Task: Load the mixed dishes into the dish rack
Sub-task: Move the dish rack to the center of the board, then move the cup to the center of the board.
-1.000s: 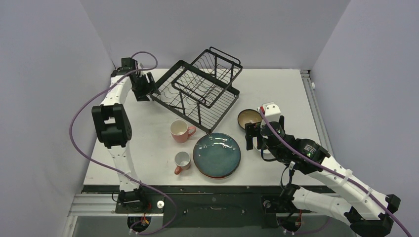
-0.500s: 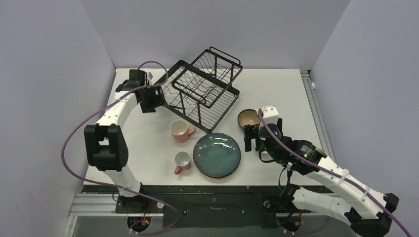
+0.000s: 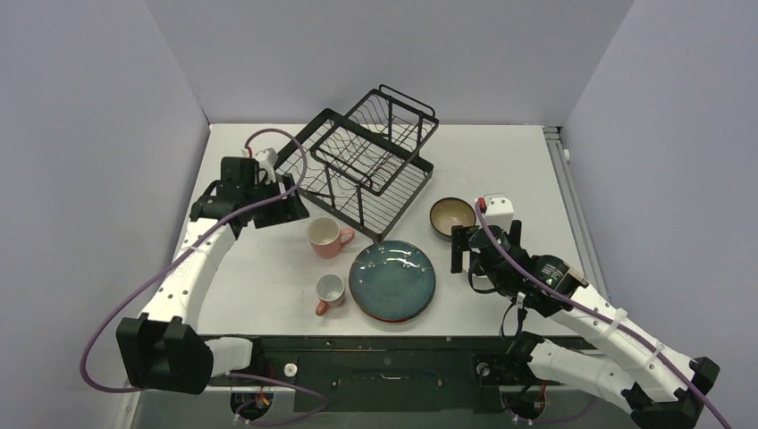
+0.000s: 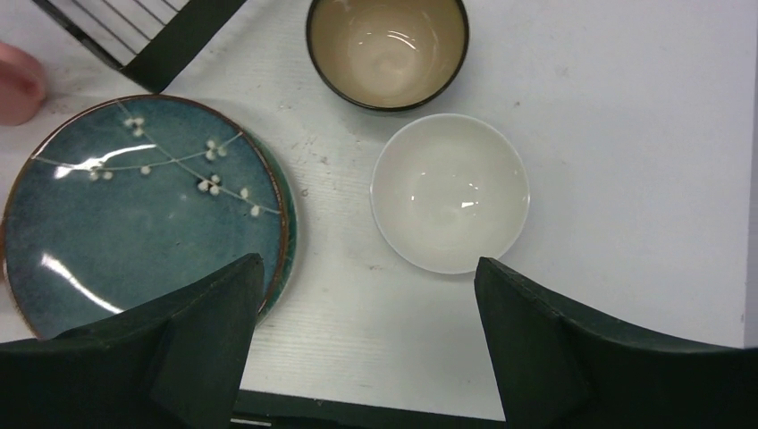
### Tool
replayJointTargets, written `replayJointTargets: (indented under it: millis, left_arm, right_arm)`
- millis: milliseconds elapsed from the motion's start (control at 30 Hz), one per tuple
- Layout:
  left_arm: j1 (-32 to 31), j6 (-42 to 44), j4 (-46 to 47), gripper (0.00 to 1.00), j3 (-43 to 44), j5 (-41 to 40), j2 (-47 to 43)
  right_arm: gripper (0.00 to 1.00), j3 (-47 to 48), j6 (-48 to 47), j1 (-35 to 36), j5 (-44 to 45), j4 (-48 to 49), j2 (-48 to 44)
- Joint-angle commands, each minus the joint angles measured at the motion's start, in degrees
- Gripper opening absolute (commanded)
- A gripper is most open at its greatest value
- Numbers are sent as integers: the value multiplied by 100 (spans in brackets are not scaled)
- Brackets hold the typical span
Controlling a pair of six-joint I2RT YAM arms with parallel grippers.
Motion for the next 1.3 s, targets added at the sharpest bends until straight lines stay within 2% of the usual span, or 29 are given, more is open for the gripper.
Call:
replayJointTargets:
  millis: [0, 367, 633, 767, 967, 1267]
  left_arm:
    - [-287, 274, 46, 67, -231, 482, -563]
    - [-1223, 220, 587, 69, -854, 1095, -1516]
    - [-1769, -175, 1726, 71, -1397, 1934, -1822]
    - [-1999, -173, 1816, 71, -1475, 2013, -1888]
    - [-2032, -170, 1801, 72, -1698, 2033, -2065]
    - [-2059, -139, 1727, 73, -1836, 2018, -2302]
  right_arm:
    - [83, -180, 132, -490, -25, 27, -47]
    - [83, -452, 671, -1398, 265, -269, 21]
    - [81, -727, 1008, -2562, -335, -216, 38]
    - [79, -770, 1225, -2802, -426, -183, 186]
    - [77, -876, 1382, -2984, -521, -54, 654]
    - [75, -1138, 1416, -3162, -700, 281, 883]
